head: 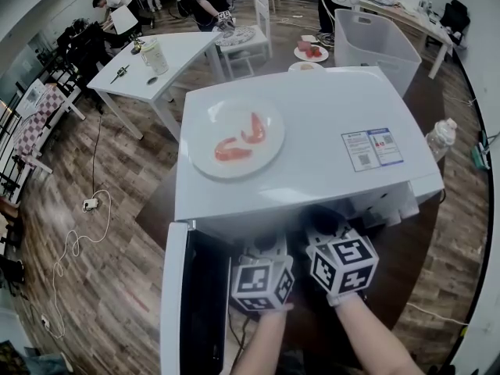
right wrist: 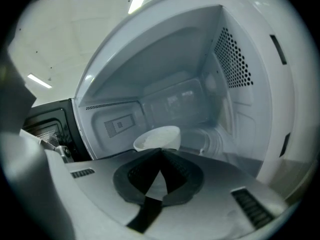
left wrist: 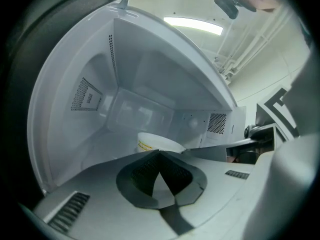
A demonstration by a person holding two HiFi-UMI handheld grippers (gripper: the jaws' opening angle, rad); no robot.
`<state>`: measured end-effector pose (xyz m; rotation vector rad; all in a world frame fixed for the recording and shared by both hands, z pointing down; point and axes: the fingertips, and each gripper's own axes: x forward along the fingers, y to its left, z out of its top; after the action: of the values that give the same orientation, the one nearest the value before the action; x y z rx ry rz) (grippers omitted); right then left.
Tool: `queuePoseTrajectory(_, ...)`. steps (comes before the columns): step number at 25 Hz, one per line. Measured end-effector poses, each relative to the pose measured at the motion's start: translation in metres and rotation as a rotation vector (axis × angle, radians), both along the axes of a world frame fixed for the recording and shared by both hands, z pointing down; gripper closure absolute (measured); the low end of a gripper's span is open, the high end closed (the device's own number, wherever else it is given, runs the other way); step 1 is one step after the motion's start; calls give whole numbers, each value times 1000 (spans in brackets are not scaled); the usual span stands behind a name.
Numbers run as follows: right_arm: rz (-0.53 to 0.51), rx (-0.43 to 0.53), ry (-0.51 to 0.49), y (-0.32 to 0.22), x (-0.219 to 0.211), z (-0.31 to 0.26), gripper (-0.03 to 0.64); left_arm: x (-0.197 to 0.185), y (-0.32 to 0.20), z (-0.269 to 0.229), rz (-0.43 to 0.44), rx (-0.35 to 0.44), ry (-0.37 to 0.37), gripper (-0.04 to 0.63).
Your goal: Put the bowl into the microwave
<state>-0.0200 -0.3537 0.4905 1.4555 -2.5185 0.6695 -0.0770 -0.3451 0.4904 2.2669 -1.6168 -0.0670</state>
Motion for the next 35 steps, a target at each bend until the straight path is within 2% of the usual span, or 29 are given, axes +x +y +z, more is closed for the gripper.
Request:
queuePoseTrajectory(11,-5,-3,6,-5,-1,0,612,2,-2,0,8,-5,-1,583)
queuePoseTrajectory(18,4,34,7,-3,4,-4,611,3,1,5,5,-15,6,583)
queuePoseTrajectory(21,-18,42,-40,2,2,-7,611,3,4,6,2,-17,9,583)
queuePoseTrajectory(24,-59,13,-142,10,-3,-8,611,5,9,5,4,-18,18,583)
queuePoseTrajectory(26,-89,10,-149,17,-4,-7,614,8,13,4,11,-16,19,583)
queuePoseTrajectory(29,-130,18,-107,27,-7,-6,614,15,20,4,33,-5,-23,583)
queuePoseTrajectory(31,-135,-2,-115,33,-6,-4,615,22,26,2,55,7,-63,583)
queuePoseTrajectory(35,-142,-4,-106,44,-2,-7,615,29,36,-3,72,20,-70,583)
